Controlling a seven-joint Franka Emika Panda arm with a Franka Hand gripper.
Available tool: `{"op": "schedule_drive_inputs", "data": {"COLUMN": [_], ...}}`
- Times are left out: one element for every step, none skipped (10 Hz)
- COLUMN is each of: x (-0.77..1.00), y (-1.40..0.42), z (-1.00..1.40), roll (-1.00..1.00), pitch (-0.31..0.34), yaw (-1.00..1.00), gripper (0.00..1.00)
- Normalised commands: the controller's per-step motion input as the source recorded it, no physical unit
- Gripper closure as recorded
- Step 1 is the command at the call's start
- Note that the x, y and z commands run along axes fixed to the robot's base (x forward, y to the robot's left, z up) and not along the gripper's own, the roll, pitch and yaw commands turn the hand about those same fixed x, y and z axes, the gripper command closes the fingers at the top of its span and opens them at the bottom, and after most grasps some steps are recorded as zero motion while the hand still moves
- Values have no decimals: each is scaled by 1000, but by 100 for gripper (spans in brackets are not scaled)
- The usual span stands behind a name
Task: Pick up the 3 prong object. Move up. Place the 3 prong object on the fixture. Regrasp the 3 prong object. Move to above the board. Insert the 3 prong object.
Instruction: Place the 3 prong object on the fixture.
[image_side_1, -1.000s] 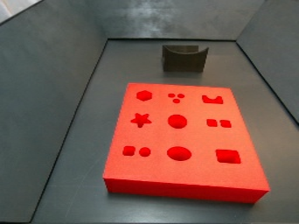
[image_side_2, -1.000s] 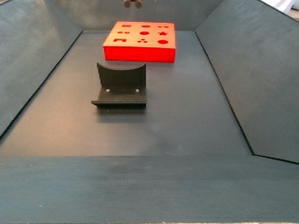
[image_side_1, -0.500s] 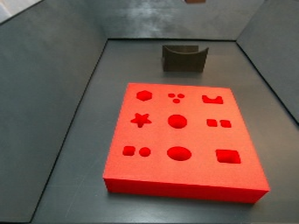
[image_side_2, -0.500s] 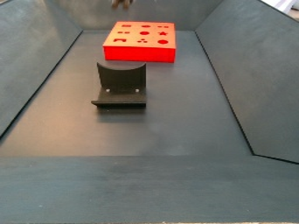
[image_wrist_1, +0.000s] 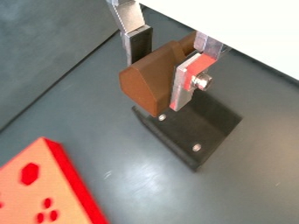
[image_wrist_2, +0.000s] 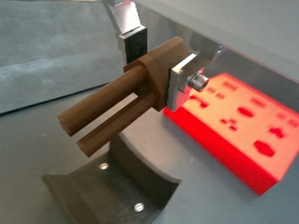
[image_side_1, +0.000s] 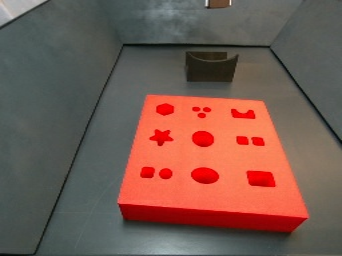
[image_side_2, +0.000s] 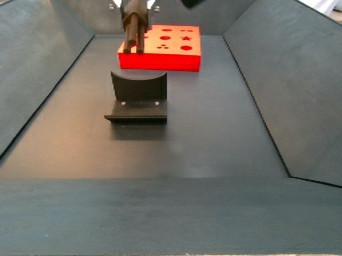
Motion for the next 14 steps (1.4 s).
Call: {"op": "schedule_drive_inputs", "data": {"x": [39, 61, 67, 68, 64, 52, 119, 127, 136, 150, 152, 157, 169, 165], "y": [64, 67, 59, 50, 49, 26, 131, 140, 138, 135, 137, 141, 131, 118], "z": [-31, -18, -14, -17, -13, -1, -1000, -1000, -1000, -1000, -1000, -1000, -1000, -949], "roll": [-1000, -947, -772, -538, -419, -247, -1000, -1000, -964, -756, -643, -413, -211, -145], "pitch": [76, 91, 85, 66, 52, 31, 195, 192, 207, 183, 157, 101, 56, 21], "yaw": [-104, -119, -114, -110, -107, -95, -73, -98, -118, -149, -164, -185, -191, -179], "gripper": [100, 100, 100, 100, 100, 100, 100, 100, 100, 100, 100, 100, 100, 100]}}
